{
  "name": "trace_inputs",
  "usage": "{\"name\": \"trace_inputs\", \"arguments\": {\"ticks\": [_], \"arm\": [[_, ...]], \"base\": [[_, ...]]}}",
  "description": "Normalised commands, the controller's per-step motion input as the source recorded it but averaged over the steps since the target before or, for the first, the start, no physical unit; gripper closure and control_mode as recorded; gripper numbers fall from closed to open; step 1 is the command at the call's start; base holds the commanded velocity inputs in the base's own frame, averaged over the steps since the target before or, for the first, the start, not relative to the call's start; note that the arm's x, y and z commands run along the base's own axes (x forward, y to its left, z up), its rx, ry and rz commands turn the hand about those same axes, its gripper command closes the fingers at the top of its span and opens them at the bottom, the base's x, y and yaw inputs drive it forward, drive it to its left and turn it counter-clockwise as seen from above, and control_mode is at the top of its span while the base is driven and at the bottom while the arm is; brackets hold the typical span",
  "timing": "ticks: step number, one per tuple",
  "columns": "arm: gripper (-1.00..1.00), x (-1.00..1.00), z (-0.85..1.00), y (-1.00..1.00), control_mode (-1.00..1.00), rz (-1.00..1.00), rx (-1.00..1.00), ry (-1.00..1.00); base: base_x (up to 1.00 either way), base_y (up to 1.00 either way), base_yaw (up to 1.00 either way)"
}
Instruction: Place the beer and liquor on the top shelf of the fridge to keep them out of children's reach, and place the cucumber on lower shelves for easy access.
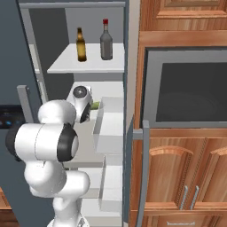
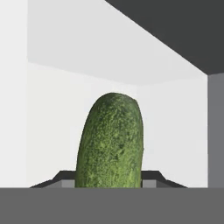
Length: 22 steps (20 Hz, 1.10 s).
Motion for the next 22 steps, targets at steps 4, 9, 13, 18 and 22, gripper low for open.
{"name": "trace_inputs", "arguments": {"ticks": [4, 9, 13, 18, 22], "arm": [[1.00, 0.69, -0.26, 0.00, -1.00, 0.02, 0.00, 0.00], [1.00, 0.71, -0.33, 0.00, -1.00, 0.02, 0.00, 0.00], [1.00, 0.69, -0.37, 0.00, -1.00, 0.03, 0.00, 0.00], [-1.00, 0.06, -0.52, 0.00, -1.00, 0.01, 0.00, -0.03], [-1.00, -0.13, -0.10, 0.00, -1.00, 0.00, 0.00, -0.10]], "base": [[0.00, 0.00, 0.00], [0.00, 0.00, 0.00], [0.00, 0.00, 0.00], [0.00, 0.00, 0.00], [0.00, 0.00, 0.00]]}}
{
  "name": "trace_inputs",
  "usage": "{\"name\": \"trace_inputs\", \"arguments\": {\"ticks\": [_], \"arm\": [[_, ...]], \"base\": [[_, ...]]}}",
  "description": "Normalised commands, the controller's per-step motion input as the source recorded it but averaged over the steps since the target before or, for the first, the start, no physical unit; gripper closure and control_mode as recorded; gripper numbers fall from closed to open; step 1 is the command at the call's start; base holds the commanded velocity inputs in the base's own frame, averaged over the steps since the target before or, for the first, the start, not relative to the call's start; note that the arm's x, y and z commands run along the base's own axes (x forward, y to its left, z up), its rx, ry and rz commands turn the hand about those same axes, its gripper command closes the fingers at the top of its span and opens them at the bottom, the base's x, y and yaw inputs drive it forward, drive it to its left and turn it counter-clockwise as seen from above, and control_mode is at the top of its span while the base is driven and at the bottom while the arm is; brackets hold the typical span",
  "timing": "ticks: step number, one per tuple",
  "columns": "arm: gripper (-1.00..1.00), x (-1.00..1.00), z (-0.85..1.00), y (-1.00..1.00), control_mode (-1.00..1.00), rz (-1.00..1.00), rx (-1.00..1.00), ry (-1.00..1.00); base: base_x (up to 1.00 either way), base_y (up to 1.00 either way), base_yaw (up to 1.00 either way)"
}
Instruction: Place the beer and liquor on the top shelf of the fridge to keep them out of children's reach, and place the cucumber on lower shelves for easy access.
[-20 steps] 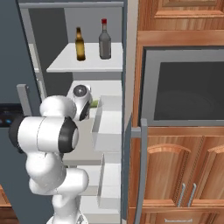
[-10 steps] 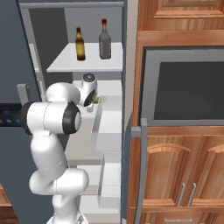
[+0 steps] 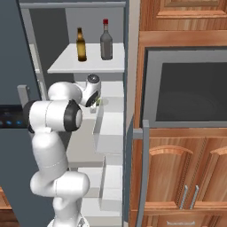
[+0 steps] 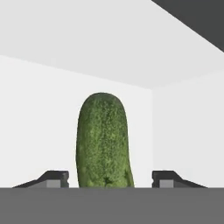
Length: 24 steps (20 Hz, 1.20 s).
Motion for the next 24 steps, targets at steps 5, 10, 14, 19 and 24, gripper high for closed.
{"name": "trace_inputs", "arguments": {"ticks": [5, 10, 14, 19, 24], "arm": [[-1.00, -0.52, 0.00, 0.00, -1.00, 0.00, -0.02, -0.08], [-1.00, -0.94, 0.02, 0.00, -1.00, 0.00, -0.04, -0.04], [-1.00, -1.00, 0.42, 0.00, -1.00, 0.00, -0.07, -0.06], [-1.00, -1.00, 0.62, 0.00, -1.00, 0.00, -0.07, -0.03], [-1.00, -0.97, 0.83, -0.08, -1.00, -0.03, -0.05, 0.00]], "base": [[0.00, 0.00, 0.00], [0.00, 0.00, 0.00], [0.00, 0.00, 0.00], [0.00, 0.00, 0.00], [0.00, 0.00, 0.00]]}}
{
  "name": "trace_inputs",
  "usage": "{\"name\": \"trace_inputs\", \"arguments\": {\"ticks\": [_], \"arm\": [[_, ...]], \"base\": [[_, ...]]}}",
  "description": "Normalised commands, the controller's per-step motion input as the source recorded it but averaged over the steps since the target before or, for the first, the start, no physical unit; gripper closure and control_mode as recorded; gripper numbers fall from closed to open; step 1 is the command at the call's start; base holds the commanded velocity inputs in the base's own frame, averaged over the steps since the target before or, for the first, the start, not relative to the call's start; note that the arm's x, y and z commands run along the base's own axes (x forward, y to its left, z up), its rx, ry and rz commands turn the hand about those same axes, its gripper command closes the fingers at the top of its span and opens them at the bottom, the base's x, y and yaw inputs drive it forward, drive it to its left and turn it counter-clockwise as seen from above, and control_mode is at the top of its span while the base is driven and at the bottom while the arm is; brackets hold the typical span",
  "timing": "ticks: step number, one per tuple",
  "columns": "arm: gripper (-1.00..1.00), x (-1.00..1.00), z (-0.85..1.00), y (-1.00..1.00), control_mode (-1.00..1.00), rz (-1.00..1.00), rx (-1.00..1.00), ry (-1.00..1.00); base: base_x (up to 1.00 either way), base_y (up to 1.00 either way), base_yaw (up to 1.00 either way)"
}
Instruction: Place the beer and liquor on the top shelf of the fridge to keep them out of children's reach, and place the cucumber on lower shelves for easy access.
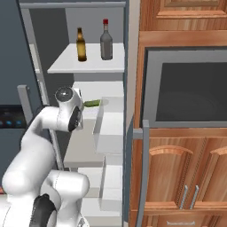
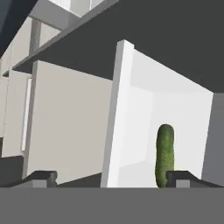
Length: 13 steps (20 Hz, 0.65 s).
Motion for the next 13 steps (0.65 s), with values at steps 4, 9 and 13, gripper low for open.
{"name": "trace_inputs", "arguments": {"ticks": [4, 9, 13], "arm": [[-1.00, -0.96, 0.94, -0.14, -1.00, 0.00, -0.02, -0.01], [-1.00, -0.91, 0.72, -0.02, -1.00, 0.00, -0.02, -0.08], [-1.00, -0.78, 0.71, 0.00, -1.00, 0.00, -0.04, -0.13]], "base": [[0.00, 0.00, 0.00], [0.00, 0.00, 0.00], [0.00, 0.00, 0.00]]}}
